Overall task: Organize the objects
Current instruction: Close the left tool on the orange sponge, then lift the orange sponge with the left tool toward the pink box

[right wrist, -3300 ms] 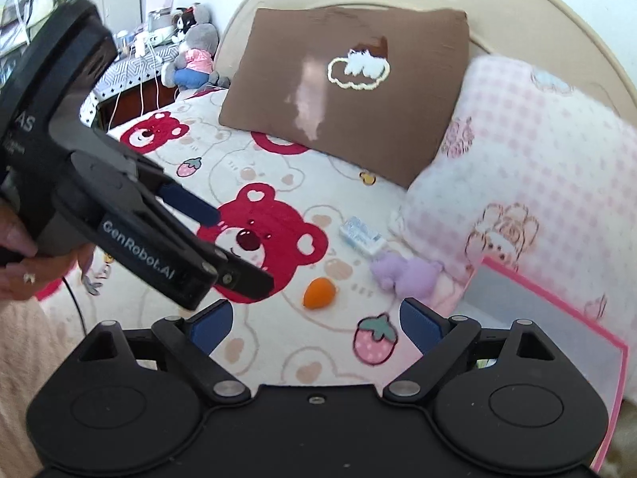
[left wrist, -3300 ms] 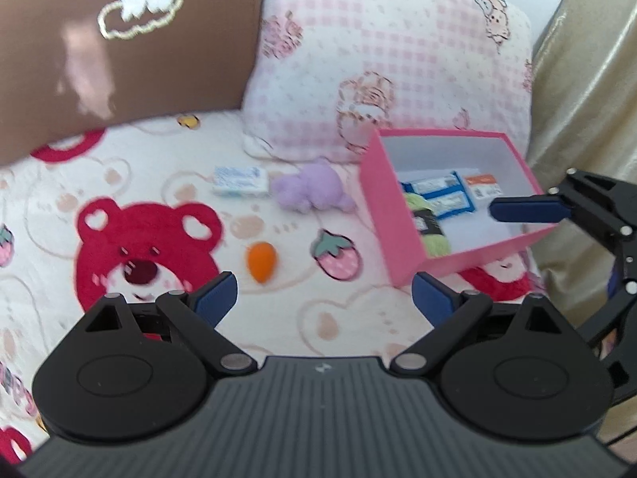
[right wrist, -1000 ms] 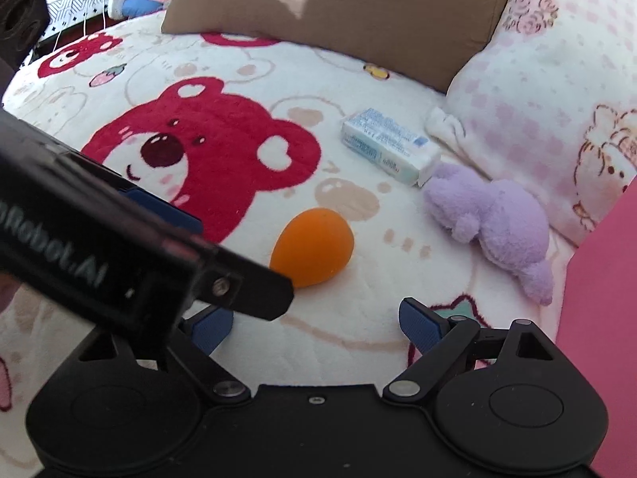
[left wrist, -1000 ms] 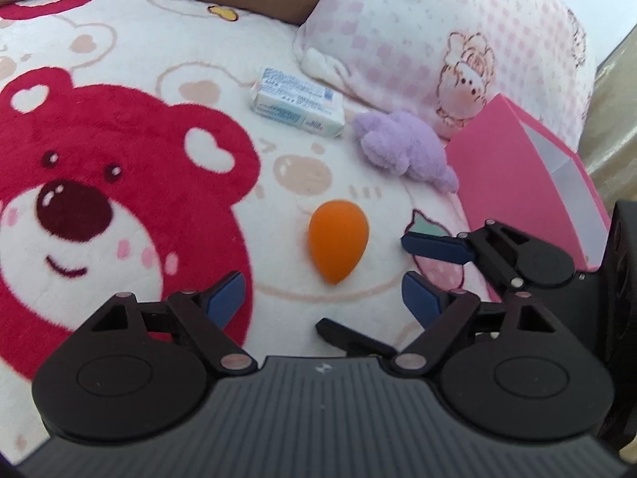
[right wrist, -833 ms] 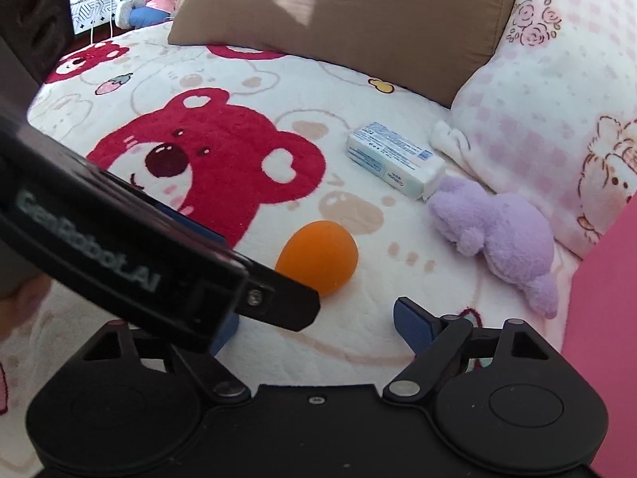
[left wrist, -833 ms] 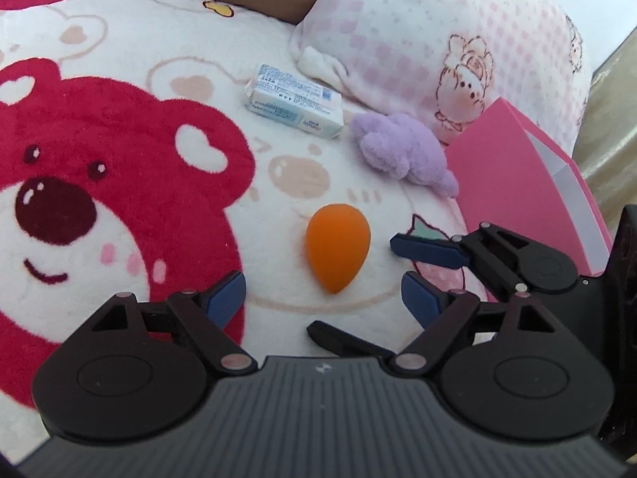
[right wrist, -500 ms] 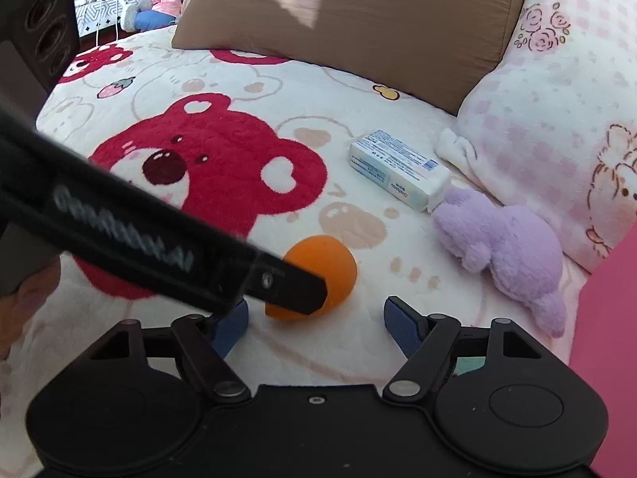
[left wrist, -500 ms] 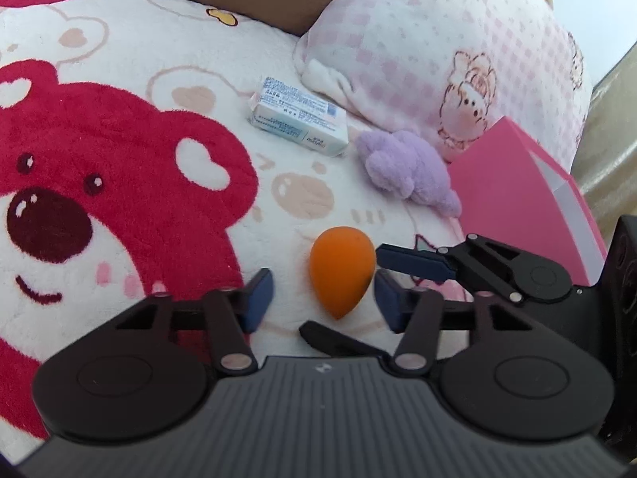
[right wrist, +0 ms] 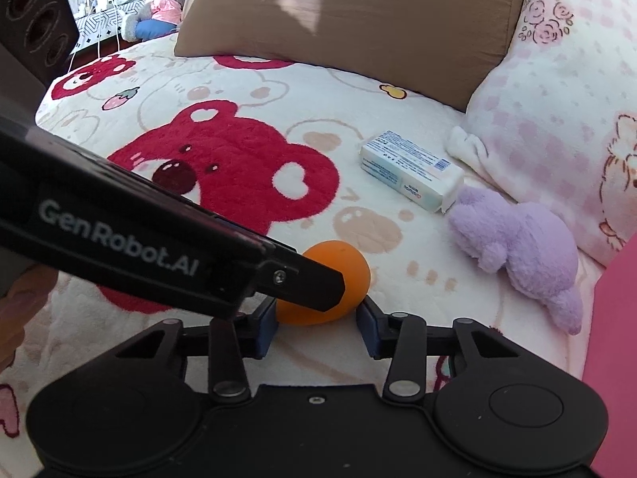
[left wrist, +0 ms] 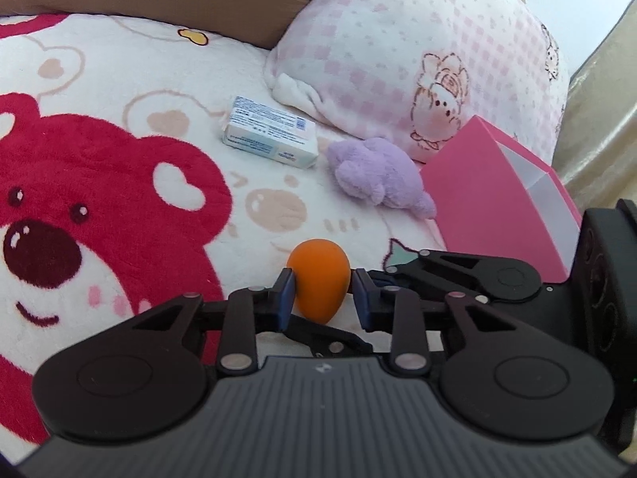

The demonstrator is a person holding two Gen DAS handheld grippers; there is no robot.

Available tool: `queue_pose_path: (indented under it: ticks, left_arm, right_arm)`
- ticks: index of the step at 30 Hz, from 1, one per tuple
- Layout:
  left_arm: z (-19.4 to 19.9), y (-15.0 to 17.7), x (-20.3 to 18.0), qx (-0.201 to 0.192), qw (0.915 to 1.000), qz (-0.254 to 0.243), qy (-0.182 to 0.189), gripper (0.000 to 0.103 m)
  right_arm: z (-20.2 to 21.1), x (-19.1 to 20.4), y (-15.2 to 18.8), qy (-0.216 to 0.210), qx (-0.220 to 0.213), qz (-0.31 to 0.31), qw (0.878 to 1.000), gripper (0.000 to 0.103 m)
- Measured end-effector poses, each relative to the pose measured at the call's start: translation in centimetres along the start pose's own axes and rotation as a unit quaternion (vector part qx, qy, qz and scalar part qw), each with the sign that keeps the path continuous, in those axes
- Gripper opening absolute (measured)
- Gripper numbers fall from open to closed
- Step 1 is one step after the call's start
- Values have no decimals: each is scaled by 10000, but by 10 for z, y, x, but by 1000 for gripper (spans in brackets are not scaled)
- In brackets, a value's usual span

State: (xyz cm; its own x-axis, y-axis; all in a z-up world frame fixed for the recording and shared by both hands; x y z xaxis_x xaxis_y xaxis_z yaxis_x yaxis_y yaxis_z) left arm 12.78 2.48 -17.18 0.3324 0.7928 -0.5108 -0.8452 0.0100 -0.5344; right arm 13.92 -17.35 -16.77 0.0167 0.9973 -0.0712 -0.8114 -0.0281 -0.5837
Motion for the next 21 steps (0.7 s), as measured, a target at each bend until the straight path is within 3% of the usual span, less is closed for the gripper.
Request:
queue_pose_path:
  ticks: [4, 10, 17, 21]
  left_arm:
    - [-3, 3, -8, 302, 9995, -124, -52, 30]
    - [-4, 7, -14, 359, 9991, -191, -132, 30]
    - [-4, 7, -18, 682, 9975, 35, 164, 30]
    - [-5, 9, -24, 826, 9965, -90, 93, 31]
  right_arm:
    - [2, 0, 1, 10, 39, -63, 10000, 48]
    - [7, 2, 6, 70, 84, -45, 9999, 48]
    - [18, 11, 14, 316, 120, 260, 9991, 48]
    - [24, 14, 19, 375, 116, 337, 9987, 48]
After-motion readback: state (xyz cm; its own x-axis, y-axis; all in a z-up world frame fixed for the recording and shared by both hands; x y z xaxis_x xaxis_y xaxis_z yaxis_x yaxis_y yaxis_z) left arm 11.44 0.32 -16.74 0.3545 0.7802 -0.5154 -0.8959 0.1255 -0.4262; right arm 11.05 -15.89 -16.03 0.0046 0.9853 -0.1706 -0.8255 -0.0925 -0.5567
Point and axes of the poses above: each gripper's, at about its wrist camera, not at the fingertips, and z roughly against the way its jaws point, x to its left, y to its underside, the point moved 2 cm from there along -z, roughly the way its jaws point, and after that the axes turned 7 degrees about x, right-handed, at the moved point
